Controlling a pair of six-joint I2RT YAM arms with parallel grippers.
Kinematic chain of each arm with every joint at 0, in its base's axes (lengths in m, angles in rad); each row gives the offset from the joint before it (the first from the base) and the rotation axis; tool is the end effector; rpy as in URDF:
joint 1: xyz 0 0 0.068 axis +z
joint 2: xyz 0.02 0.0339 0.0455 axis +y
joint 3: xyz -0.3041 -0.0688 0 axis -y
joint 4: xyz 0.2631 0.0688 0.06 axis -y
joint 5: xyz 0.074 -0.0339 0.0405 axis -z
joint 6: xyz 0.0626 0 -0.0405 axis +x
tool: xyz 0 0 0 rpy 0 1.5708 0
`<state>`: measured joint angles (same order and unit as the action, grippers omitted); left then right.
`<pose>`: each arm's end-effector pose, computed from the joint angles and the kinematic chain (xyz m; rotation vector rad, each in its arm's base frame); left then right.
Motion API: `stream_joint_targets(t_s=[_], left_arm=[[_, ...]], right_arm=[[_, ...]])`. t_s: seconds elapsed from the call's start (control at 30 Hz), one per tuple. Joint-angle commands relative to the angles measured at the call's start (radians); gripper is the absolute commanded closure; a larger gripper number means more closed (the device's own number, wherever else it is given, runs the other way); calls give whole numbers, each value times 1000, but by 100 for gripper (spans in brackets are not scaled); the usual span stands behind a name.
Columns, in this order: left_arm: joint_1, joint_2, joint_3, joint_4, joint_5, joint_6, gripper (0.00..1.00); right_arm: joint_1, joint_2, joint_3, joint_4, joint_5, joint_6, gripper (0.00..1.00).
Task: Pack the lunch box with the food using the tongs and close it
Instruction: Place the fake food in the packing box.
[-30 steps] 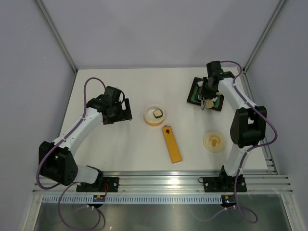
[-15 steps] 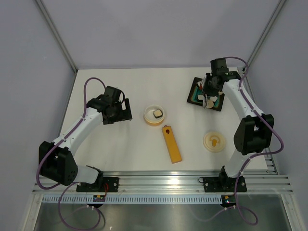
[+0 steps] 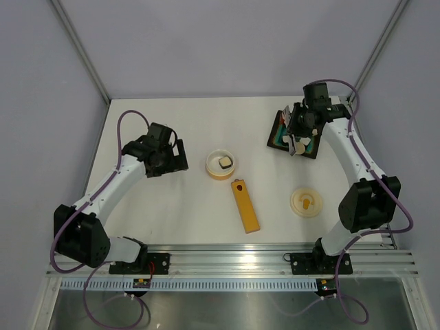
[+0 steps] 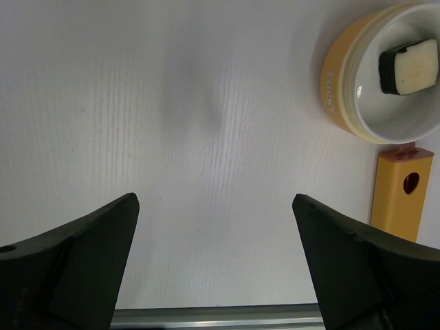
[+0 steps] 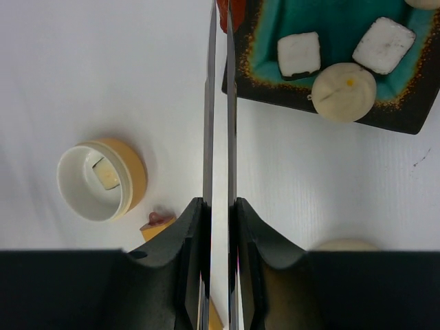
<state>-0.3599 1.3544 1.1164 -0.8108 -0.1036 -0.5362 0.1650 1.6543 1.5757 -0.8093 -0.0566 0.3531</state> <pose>0.2760 -0.0969 0.2887 -0.2670 2.6083 -0.1808 0.3925 0.0689 0.3498 0.2080 2.4710 0.2936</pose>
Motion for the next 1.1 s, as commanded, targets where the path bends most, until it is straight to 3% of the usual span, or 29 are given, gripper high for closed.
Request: stream_joint_targets(t_s=[0.0, 0.4, 0.7, 1.07], left_arm=[[7, -72, 14, 50, -47, -28, 1], [58, -135, 94, 4, -84, -24, 1], [70, -143, 105, -11, -93, -16, 1], [87, -153, 97, -8, -93, -11, 1]], right_arm=[[53, -76, 17, -2, -40, -14, 96], [274, -146, -22, -27, -115, 7, 96], [456, -85, -66, 2, -141, 18, 96], [534, 19, -56, 2, -154, 14, 96]])
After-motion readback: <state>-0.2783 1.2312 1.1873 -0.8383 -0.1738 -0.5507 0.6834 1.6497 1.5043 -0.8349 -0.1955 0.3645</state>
